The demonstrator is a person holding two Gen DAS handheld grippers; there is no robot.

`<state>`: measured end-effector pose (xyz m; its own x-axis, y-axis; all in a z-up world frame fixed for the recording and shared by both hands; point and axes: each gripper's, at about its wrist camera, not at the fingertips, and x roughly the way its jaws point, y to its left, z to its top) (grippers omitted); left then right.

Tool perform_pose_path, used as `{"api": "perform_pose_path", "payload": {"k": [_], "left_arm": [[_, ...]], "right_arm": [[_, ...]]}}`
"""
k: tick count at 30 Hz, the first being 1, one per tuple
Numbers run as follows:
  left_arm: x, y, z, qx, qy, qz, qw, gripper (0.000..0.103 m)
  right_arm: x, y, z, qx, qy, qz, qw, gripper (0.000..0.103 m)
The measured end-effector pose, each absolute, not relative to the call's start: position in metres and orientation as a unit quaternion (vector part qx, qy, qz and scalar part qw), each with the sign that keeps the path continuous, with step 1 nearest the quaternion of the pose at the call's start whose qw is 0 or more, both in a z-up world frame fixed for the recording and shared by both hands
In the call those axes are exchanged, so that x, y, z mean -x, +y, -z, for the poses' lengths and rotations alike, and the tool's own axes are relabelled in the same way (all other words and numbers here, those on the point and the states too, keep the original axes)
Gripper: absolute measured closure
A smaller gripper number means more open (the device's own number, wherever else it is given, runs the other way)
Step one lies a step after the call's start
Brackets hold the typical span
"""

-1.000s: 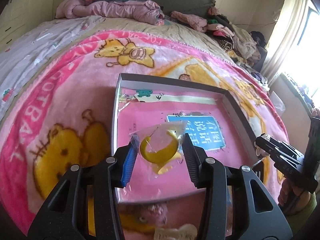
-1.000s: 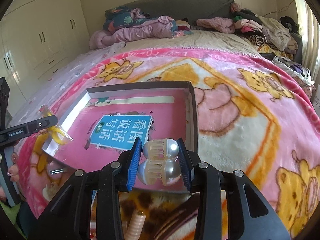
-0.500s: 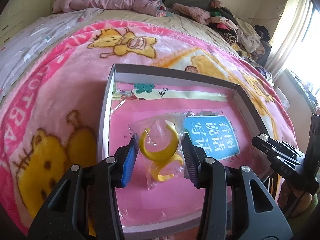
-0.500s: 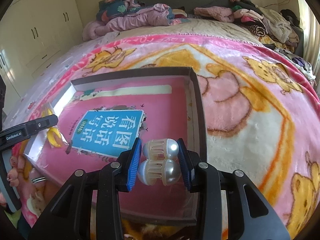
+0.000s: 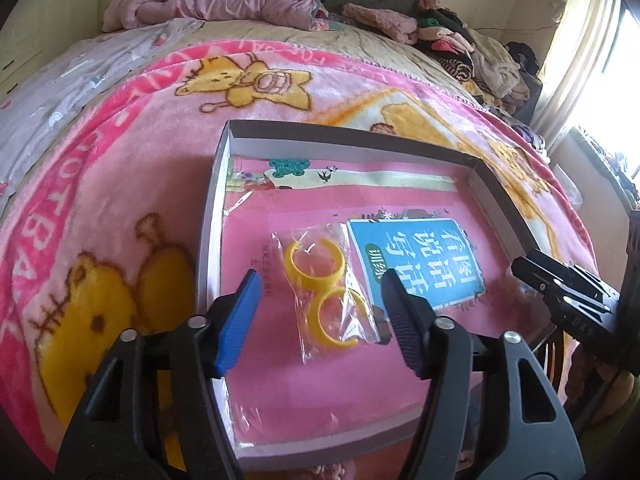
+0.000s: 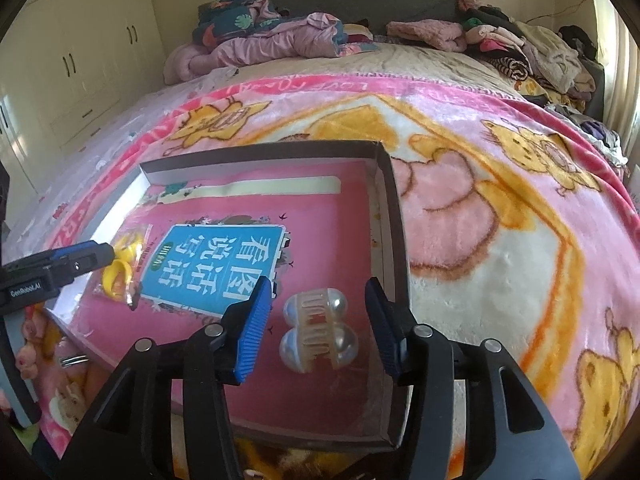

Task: Organize jewelry
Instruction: 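Carry the ring packet into the box with the left tool while the right tool drops the pearl clip there, then withdraw both open tools from the box back toward the pile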

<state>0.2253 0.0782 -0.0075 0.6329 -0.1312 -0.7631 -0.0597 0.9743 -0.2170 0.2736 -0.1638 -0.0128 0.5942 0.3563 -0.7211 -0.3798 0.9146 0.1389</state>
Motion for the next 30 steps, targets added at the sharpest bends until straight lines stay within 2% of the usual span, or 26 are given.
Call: {"api": "perform_pose_path", "payload": {"k": [2, 7, 10, 15, 30], "left_arm": [[-0.221, 0.077, 0.005, 0.110, 0.423, 0.019, 0.899, 0.045], [-0.208, 0.077, -0.004, 0.114, 0.416, 0.009, 0.902, 0.032], [-0.201, 0.079, -0.009, 0.119, 0.414, 0.006, 0.902, 0.025], [-0.184, 0.083, -0.014, 0.130, 0.408, -0.001, 0.904, 0.013], [-0.134, 0.087, -0.028, 0.140, 0.395, -0.016, 0.908, 0.011]], "right_arm": [[-0.269, -0.166, 0.009, 0.017, 0.396, -0.202, 0.896, 0.045], [-0.259, -0.173, 0.001, 0.009, 0.388, -0.205, 0.898, 0.038], [-0.252, -0.176, -0.004, 0.008, 0.380, -0.200, 0.903, 0.027], [-0.240, -0.186, -0.013, 0.000, 0.373, -0.198, 0.907, 0.022], [-0.192, -0.209, -0.038, -0.009, 0.350, -0.196, 0.916, 0.016]]}}
